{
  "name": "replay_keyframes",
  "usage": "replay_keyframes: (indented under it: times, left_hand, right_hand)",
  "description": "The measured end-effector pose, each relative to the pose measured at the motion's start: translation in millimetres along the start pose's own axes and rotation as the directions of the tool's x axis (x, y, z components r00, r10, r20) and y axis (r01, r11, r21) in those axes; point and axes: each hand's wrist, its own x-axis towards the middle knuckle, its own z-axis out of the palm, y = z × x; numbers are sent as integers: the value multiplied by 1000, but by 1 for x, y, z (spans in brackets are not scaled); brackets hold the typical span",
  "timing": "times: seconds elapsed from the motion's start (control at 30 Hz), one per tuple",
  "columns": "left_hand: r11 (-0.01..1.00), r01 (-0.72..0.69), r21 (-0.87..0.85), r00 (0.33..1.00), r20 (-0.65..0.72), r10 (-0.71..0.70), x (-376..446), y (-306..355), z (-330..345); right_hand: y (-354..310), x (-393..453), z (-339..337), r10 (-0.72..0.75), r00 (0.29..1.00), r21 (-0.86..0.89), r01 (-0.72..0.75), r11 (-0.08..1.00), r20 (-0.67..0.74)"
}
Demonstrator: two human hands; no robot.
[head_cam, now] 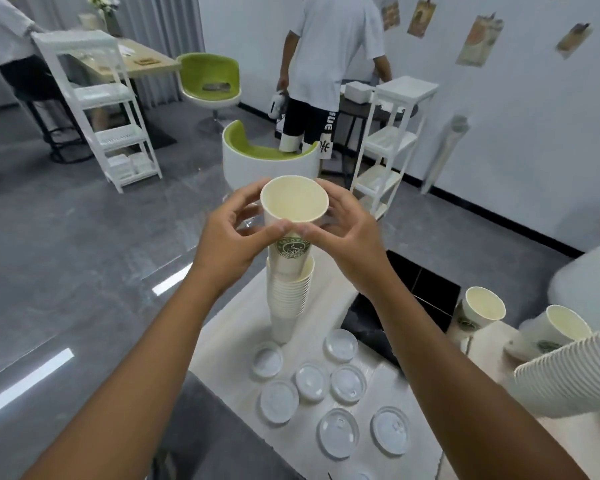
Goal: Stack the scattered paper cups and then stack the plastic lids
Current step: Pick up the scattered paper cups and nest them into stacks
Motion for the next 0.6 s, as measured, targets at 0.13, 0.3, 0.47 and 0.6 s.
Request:
replay_keyframes:
  times: [0.13, 0.3, 0.47, 0.6]
  left_hand:
    - [995, 53, -78, 999, 8, -53, 2, -24, 8]
    - [988, 97, -120, 995, 32, -94, 2, -49, 15]
    - [981, 151, -118, 988, 59, -145, -2, -78, 18]
    - [980, 199, -23, 976, 89, -196, -10, -94, 19]
  right_hand:
    - [32, 0, 6, 109, 994, 54, -108, 993, -4]
    - [60, 2, 5, 134, 991, 29, -133, 991, -7]
    - [86, -3, 8, 144, 989, -42, -143, 989, 32]
    - [98, -13, 9, 196, 976, -131, -183, 974, 94]
